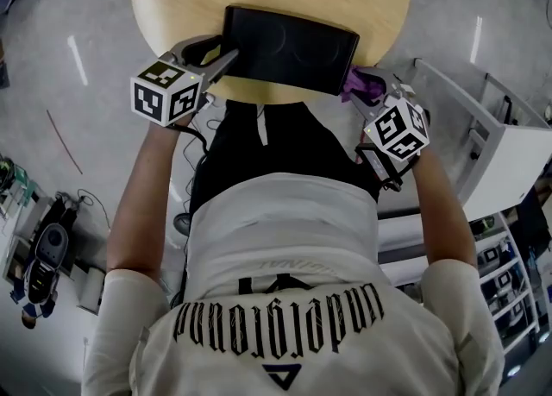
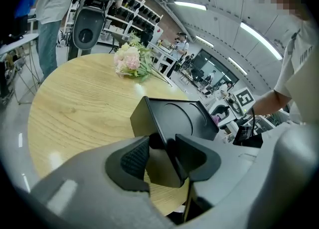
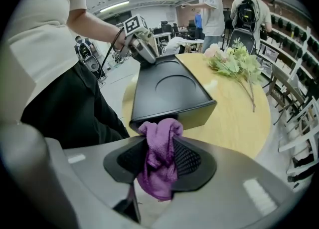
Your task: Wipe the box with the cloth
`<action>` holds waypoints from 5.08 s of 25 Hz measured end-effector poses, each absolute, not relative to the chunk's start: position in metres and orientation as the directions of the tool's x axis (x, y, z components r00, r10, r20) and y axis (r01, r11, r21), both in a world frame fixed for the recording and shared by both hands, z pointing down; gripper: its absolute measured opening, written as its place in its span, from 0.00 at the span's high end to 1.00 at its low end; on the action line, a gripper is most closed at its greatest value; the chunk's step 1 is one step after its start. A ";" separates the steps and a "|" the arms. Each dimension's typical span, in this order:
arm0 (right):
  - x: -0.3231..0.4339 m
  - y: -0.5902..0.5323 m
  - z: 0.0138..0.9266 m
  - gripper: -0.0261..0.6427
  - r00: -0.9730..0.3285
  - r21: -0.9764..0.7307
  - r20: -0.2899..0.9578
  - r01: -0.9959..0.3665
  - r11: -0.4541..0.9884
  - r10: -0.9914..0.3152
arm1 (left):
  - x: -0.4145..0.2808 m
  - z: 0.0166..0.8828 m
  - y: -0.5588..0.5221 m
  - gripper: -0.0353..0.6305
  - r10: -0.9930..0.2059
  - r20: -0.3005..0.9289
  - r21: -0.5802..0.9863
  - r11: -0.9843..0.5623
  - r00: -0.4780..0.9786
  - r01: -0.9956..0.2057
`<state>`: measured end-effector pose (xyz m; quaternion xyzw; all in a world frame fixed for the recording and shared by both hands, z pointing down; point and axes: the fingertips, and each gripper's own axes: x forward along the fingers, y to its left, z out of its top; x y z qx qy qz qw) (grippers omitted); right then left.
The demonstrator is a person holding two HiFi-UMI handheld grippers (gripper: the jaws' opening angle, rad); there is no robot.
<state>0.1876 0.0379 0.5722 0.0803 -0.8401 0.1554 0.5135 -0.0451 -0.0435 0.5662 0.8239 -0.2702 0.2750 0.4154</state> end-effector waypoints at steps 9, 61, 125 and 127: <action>0.198 -0.070 0.575 0.74 -0.356 -0.018 0.934 0.029 0.999 0.027 | -0.041 0.568 -0.045 0.68 -0.213 0.677 0.541 -0.505 0.704 -0.673; 0.201 -0.053 0.575 0.74 0.020 -0.047 0.998 0.811 0.583 0.052 | -0.037 0.569 -0.041 0.68 -0.270 0.689 0.524 -0.457 0.673 -0.719; 0.128 0.180 0.133 0.73 -0.533 0.145 0.260 -0.803 0.579 -0.805 | -0.043 0.105 0.138 0.94 -0.581 0.105 0.132 -0.796 0.807 -0.590; 0.142 0.200 0.135 0.73 -0.539 0.140 0.261 -0.799 0.584 -0.801 | -0.028 0.107 0.158 0.94 -0.586 0.114 0.133 -0.791 0.802 -0.597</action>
